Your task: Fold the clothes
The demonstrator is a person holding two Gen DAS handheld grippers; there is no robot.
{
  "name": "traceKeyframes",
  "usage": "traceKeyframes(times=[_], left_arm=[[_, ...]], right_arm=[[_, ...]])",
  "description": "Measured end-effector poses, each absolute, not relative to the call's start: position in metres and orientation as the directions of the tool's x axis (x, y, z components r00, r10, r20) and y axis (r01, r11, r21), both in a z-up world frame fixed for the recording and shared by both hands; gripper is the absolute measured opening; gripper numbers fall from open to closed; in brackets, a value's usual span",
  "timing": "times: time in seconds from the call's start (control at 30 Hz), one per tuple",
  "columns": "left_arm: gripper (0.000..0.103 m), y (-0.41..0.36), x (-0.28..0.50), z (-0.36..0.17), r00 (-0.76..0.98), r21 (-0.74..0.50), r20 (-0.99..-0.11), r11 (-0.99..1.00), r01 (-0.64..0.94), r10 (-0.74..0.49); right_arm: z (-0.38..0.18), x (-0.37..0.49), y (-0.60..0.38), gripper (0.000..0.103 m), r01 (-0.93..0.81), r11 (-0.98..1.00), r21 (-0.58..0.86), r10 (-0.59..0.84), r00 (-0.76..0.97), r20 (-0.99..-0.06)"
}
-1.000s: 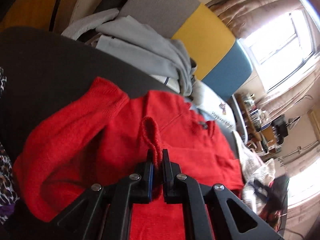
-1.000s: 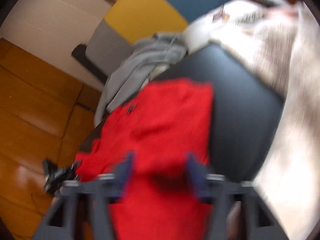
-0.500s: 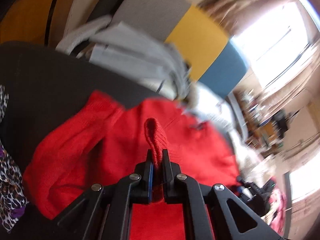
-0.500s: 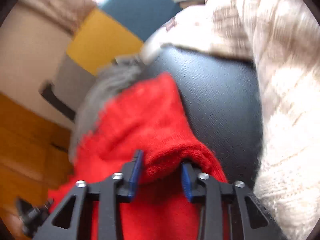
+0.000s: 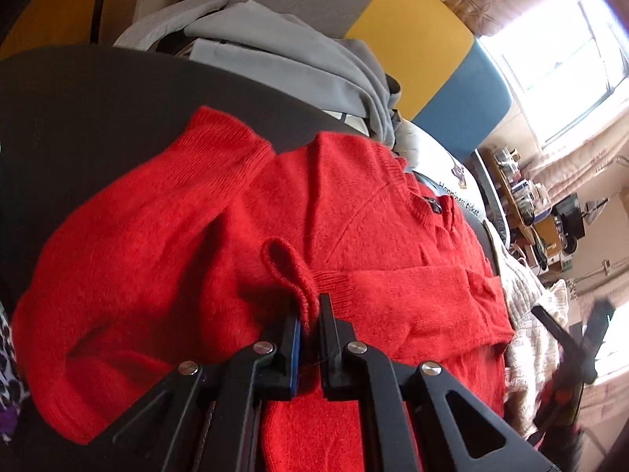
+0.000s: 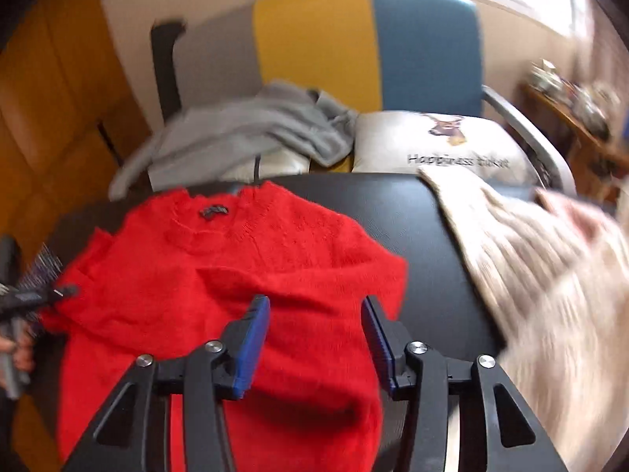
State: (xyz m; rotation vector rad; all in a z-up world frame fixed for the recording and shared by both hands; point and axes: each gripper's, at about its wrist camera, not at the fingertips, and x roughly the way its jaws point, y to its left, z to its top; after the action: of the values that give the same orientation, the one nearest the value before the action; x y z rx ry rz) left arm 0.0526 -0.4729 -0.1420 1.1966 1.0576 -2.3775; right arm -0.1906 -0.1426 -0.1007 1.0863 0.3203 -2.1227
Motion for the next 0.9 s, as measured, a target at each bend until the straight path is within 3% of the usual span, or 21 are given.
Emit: traceKeyframes(times=[0.27, 0.3, 0.33, 0.37, 0.63, 0.9], left_arm=[[0.006, -0.475, 0.048, -0.135, -0.647, -0.497, -0.759, -0.708, 0.502, 0.073], [0.006, -0.474, 0.047, -0.135, -0.647, -0.492, -0.759, -0.713, 0.499, 0.071], [0.006, -0.473, 0.046, -0.134, -0.646, -0.487, -0.760, -0.719, 0.497, 0.068], [0.006, -0.471, 0.045, -0.132, -0.646, -0.475, -0.761, -0.727, 0.497, 0.055], [0.006, -0.471, 0.031, -0.101, -0.719, -0.479, -0.695, -0.742, 0.468, -0.006], [0.006, -0.475, -0.007, -0.145, -0.577, -0.373, -0.816, -0.734, 0.568, -0.031]], right_arm=[[-0.155, -0.227, -0.187, 0.046, 0.755, -0.654, -0.045, -0.298, -0.311, -0.903], [-0.158, -0.225, -0.184, 0.042, 0.757, -0.652, -0.043, -0.317, -0.324, -0.892], [-0.156, -0.223, -0.180, 0.015, 0.757, -0.653, -0.031, -0.338, -0.328, -0.882], [-0.156, -0.222, -0.178, 0.005, 0.748, -0.663, -0.037, -0.333, -0.339, -0.880], [-0.126, -0.234, -0.159, 0.004, 0.669, -0.742, -0.046, -0.363, -0.458, -0.811], [-0.144, -0.257, -0.156, 0.004, 0.626, -0.780, -0.009, -0.329, -0.421, -0.845]])
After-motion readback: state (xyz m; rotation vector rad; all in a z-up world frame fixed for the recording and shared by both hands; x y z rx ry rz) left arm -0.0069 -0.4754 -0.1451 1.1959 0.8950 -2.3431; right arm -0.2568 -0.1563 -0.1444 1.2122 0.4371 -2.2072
